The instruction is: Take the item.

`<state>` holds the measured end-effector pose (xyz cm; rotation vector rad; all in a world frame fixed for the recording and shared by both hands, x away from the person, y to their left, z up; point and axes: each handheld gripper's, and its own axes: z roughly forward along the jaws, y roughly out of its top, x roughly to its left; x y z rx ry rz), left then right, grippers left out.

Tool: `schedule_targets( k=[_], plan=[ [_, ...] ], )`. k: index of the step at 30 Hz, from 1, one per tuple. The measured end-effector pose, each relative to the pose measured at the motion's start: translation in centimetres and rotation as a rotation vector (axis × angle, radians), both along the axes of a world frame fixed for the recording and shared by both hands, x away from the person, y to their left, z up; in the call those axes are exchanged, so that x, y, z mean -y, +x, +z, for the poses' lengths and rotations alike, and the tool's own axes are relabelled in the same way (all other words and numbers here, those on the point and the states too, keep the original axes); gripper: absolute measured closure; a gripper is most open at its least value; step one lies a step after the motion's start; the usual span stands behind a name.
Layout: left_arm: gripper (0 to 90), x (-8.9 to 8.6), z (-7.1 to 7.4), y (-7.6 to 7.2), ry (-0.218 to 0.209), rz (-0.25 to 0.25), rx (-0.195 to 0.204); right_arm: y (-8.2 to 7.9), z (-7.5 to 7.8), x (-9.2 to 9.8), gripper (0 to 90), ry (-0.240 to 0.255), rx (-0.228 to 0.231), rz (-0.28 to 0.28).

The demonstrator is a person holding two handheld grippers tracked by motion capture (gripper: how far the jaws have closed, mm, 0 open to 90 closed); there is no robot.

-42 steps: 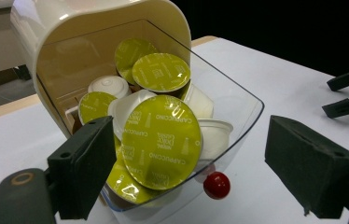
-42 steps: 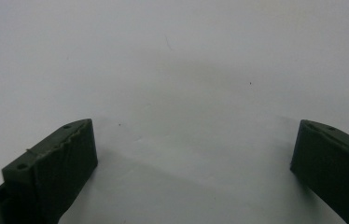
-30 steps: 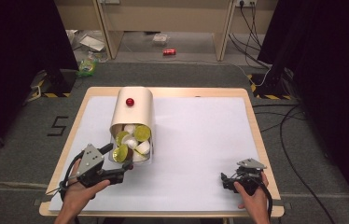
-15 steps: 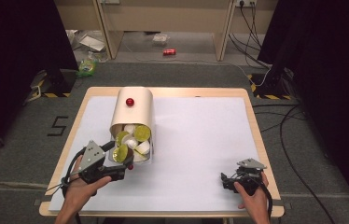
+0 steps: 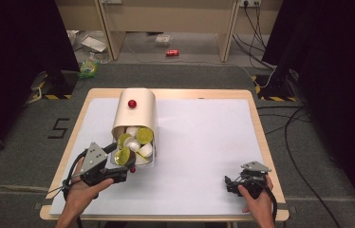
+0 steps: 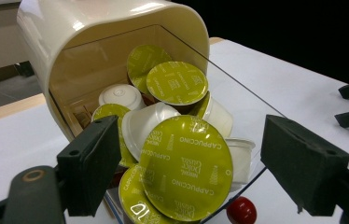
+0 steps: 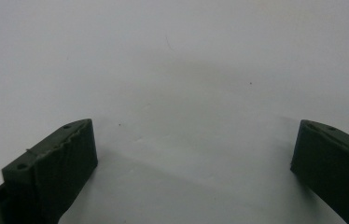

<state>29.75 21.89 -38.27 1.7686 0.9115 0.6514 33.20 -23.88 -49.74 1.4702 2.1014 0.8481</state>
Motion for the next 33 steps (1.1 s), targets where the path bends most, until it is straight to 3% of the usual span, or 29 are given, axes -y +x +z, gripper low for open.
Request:
schedule_targets(
  k=[11, 20, 26, 33],
  plan=[
    [22.7, 0.6, -0.5, 0.7, 0.038, 0.008, -0.025, 0.0, 0.0, 0.0, 0.5, -0.001, -0.001, -0.004],
    [25.6, 0.5, -0.7, 0.9, 0.037, 0.023, -0.055, 0.0, 0.0, 0.0, 0.5, -0.001, -0.001, -0.004],
    [37.2, 0.5, -1.0, 1.1, 0.036, 0.024, -0.076, 0.0, 0.0, 0.0, 0.5, -0.001, -0.001, -0.004],
    [38.7, 0.5, -1.0, 0.9, 0.034, 0.02, -0.058, 0.0, 0.0, -0.1, 0.5, -0.001, -0.001, -0.005]
  ],
)
